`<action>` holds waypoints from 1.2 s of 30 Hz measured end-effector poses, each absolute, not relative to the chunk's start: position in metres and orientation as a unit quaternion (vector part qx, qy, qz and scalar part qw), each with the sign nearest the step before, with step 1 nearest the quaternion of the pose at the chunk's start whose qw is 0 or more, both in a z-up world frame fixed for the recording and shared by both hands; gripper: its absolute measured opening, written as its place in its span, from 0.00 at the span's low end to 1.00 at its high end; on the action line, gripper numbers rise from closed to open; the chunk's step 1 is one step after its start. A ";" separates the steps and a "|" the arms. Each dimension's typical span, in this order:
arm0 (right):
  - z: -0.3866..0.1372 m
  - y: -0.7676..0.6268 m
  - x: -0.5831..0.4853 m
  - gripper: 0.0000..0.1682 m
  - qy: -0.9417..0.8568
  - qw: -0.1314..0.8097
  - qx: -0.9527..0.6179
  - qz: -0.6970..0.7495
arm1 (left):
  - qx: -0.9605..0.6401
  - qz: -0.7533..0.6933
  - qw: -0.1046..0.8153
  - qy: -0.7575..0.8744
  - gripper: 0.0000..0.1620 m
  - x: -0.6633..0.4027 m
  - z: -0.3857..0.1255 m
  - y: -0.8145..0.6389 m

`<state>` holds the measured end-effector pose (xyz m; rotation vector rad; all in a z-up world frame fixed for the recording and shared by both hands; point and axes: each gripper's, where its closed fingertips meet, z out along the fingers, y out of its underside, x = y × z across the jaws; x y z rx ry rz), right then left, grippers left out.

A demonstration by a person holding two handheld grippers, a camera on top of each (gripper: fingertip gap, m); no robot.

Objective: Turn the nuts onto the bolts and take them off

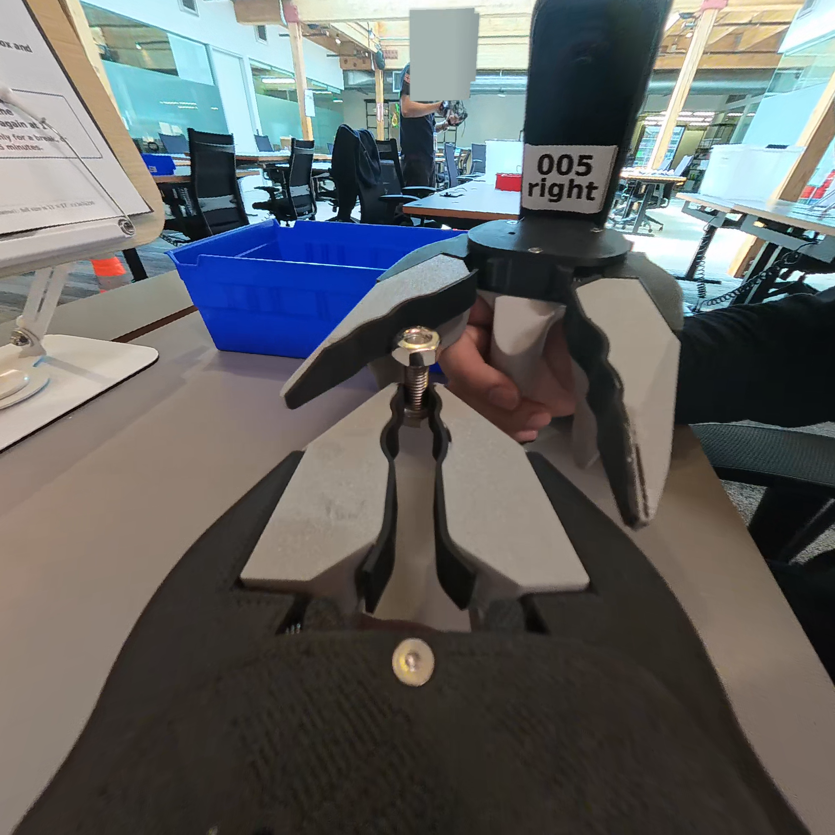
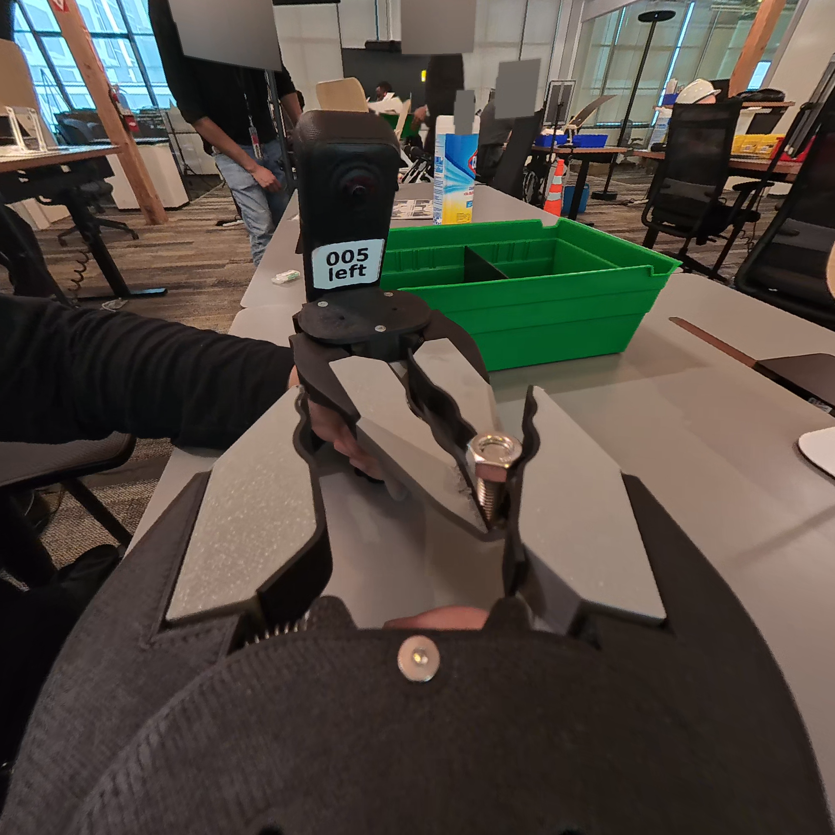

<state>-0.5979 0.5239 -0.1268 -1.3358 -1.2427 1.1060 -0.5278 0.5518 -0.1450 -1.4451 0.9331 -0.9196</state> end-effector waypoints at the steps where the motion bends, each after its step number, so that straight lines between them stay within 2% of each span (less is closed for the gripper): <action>1: -0.127 0.525 -0.598 0.56 -0.510 0.485 -0.550 0.450 | -0.616 -0.384 0.564 0.394 0.04 -0.529 -0.145 0.554; 15: -0.122 0.542 -0.585 0.55 -0.482 0.502 -0.564 0.445 | -0.654 -0.372 0.581 0.311 0.04 -0.562 -0.144 0.587; 28: -0.123 0.538 -0.593 0.55 -0.480 0.494 -0.563 0.456 | -0.609 -0.413 0.554 0.390 0.04 -0.526 -0.144 0.550; 36: -0.125 0.539 -0.592 0.57 -0.480 0.495 -0.567 0.451 | -0.645 -0.380 0.570 0.339 0.04 -0.547 -0.147 0.576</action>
